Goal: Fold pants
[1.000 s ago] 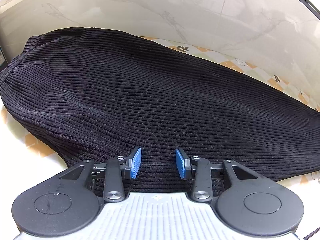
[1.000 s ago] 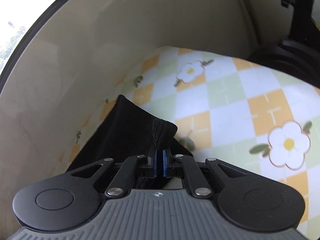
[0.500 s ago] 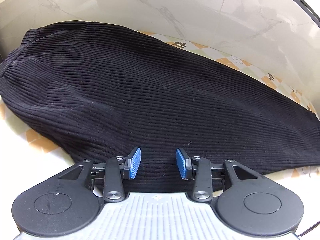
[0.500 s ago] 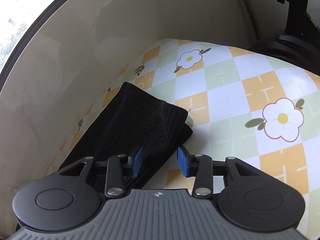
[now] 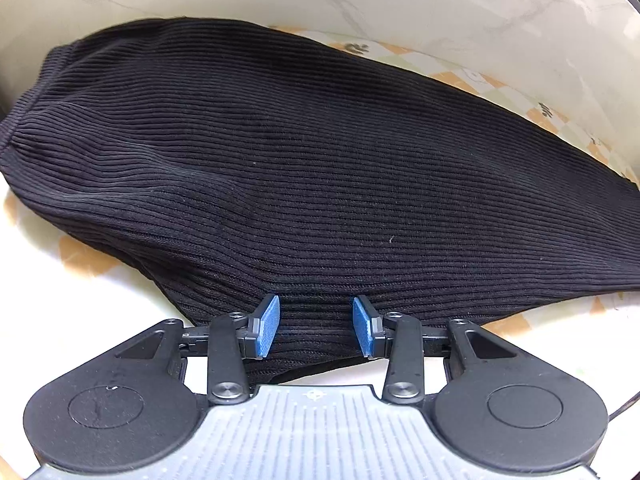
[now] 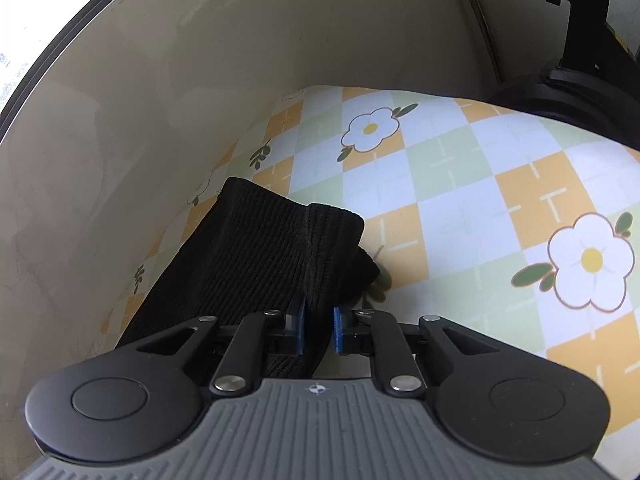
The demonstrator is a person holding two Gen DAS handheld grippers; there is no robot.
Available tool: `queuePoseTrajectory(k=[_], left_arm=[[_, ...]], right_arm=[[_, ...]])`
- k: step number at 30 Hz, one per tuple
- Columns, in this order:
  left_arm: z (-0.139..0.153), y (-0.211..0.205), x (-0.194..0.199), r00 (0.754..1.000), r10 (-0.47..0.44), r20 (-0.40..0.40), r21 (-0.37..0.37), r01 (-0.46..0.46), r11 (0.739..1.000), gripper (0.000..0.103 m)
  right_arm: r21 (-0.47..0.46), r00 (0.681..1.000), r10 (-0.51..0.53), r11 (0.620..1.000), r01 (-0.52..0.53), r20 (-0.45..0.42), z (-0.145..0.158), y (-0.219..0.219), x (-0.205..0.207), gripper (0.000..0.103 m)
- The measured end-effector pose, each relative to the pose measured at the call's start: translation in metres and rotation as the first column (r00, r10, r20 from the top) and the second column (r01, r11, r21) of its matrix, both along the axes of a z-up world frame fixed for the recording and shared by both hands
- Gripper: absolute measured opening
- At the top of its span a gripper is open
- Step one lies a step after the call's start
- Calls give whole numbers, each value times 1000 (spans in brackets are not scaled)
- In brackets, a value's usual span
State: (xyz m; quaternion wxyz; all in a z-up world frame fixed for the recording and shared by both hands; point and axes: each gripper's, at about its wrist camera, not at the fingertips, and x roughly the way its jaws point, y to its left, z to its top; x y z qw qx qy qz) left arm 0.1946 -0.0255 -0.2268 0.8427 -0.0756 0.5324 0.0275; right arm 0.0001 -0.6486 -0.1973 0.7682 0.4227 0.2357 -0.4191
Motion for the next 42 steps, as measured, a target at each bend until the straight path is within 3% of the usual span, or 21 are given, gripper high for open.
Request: queuePoseTrajectory(k=[3, 10, 13, 17, 22, 26, 29, 33, 38, 40, 42], left_arm=[[-2, -13, 8, 999, -33, -17, -38, 32, 999, 46], [-5, -63, 29, 984, -179, -1, -109, 178, 978, 70], [-6, -63, 38, 987, -160, -15, -144, 157, 977, 74], [6, -26, 44, 996, -95, 1, -282, 91, 955, 71], [35, 54, 40, 996, 44, 83, -369, -11, 929, 70], [47, 134, 25, 980, 164, 110, -393, -109, 913, 70], [46, 194, 19, 967, 237, 93, -380, -186, 906, 69], [33, 261, 11, 948, 309, 80, -384, -257, 887, 69], [23, 306, 1, 939, 336, 66, -412, -281, 867, 69], [25, 313, -12, 940, 336, 56, -425, -282, 860, 69], [18, 324, -10, 942, 331, 55, -433, -276, 858, 69]], right_arm=[[-18, 1000, -19, 1000, 19, -14, 1, -23, 0, 13], [-90, 997, -44, 995, 39, -61, 8, -70, 10, 14], [-77, 995, -27, 997, 19, -97, 15, -71, 16, 24], [-115, 995, 36, 992, -47, -95, 34, -44, 16, 45], [-133, 985, 161, 977, -169, -67, 53, 18, 21, 45], [-127, 955, 285, 947, -293, -78, 51, 93, 36, 45], [-113, 907, 402, 902, -416, -128, 40, 157, 54, 45], [-93, 805, 568, 804, -587, -170, 27, 242, 78, 45], [-98, 640, 734, 636, -765, -227, 19, 331, 105, 44], [-93, 598, 768, 594, -799, -228, 16, 350, 114, 43], [-87, 575, 782, 573, -815, -239, 12, 365, 123, 43]])
